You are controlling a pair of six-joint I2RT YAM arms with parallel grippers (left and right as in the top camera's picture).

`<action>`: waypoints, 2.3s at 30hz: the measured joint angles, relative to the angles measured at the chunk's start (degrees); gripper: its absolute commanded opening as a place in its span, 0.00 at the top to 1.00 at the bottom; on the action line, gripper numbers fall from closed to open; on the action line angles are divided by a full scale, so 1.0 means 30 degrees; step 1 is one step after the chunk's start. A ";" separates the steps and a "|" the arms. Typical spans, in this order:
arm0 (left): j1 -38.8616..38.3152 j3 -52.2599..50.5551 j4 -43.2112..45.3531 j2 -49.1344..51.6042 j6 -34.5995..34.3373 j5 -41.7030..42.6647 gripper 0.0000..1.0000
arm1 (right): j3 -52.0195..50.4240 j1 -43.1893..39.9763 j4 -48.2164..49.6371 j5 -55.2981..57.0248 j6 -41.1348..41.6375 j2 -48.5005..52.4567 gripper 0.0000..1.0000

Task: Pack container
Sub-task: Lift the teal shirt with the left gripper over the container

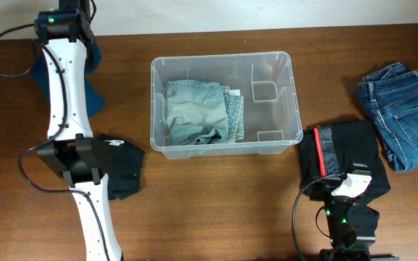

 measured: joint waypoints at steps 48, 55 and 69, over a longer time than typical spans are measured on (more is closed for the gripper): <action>-0.8225 0.2943 0.4860 -0.4743 -0.9632 2.6323 1.00 | 0.0000 0.0000 0.0000 0.0000 0.0000 0.0000 0.01; -0.7905 0.2936 0.5071 -0.1719 -1.1234 2.7838 0.99 | 0.0000 0.0000 0.0000 0.0000 -0.0007 0.0000 0.01; -0.7380 0.2812 0.2674 -0.0947 -1.1438 2.5522 0.99 | 0.0000 0.0000 0.0000 0.0000 0.0000 0.0000 0.01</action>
